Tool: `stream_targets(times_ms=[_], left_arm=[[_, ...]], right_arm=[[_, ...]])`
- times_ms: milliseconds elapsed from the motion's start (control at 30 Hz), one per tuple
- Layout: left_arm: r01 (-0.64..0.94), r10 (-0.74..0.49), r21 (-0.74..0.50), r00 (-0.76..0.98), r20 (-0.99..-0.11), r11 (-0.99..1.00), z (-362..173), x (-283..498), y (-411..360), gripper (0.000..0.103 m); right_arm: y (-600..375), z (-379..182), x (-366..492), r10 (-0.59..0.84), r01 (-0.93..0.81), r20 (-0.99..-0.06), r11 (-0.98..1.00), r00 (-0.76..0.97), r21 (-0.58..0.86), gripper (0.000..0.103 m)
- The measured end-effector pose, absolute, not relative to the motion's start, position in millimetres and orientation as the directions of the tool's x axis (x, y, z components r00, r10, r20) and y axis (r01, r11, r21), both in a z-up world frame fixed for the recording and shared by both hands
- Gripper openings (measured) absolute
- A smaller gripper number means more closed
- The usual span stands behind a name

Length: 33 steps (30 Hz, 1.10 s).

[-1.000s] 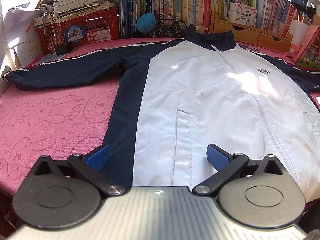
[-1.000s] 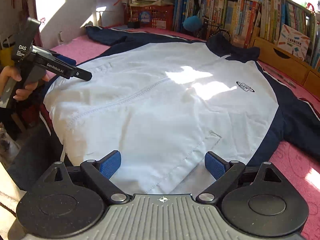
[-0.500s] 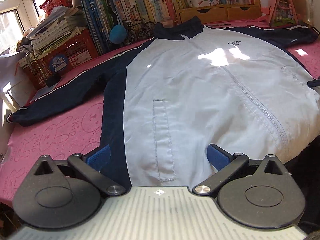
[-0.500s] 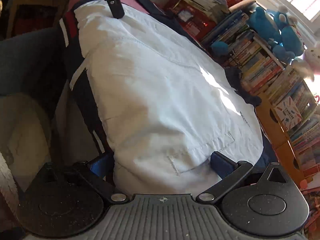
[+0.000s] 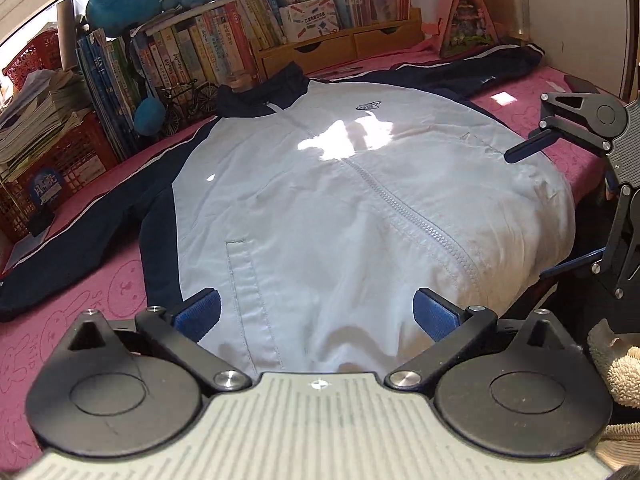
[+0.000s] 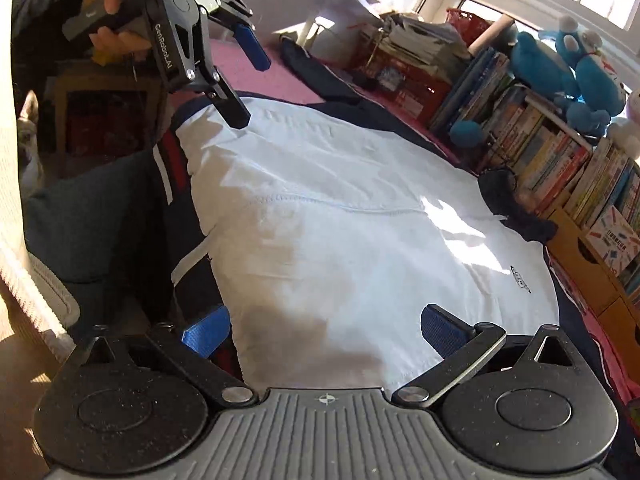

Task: Fold clothes

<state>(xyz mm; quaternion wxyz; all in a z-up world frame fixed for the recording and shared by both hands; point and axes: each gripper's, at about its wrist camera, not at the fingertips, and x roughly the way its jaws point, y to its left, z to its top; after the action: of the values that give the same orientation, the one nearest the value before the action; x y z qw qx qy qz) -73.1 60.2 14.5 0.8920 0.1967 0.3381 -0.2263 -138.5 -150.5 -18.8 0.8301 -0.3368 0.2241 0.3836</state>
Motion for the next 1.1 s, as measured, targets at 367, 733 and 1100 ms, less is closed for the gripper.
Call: stream_targets(times_ms=[367, 733, 1100], left_arm=[[0.38, -0.25, -0.031, 0.543, -0.802, 0.924, -6.3, -50.0, 117.6, 0.103], [-0.333, 0.233, -0.021, 0.702, -0.673, 0.943, 15.0, 66.6, 241.8, 0.103], [-0.637, 0.372, -0.274, 0.689, -0.622, 0.72, -31.5, 161.4, 390.3, 0.103]], right_arm=[[-167.9, -40.1, -100.8, 0.429, -0.8, -0.726, 0.533, 0.537, -0.276, 0.103], [-161.7, -16.9, 0.5, 0.472, -0.641, -0.562, 0.755, 0.679, -0.14, 0.103], [-131.3, -48.6, 67.3, 0.474, -0.618, -0.649, 0.786, 0.595, 0.008, 0.103]])
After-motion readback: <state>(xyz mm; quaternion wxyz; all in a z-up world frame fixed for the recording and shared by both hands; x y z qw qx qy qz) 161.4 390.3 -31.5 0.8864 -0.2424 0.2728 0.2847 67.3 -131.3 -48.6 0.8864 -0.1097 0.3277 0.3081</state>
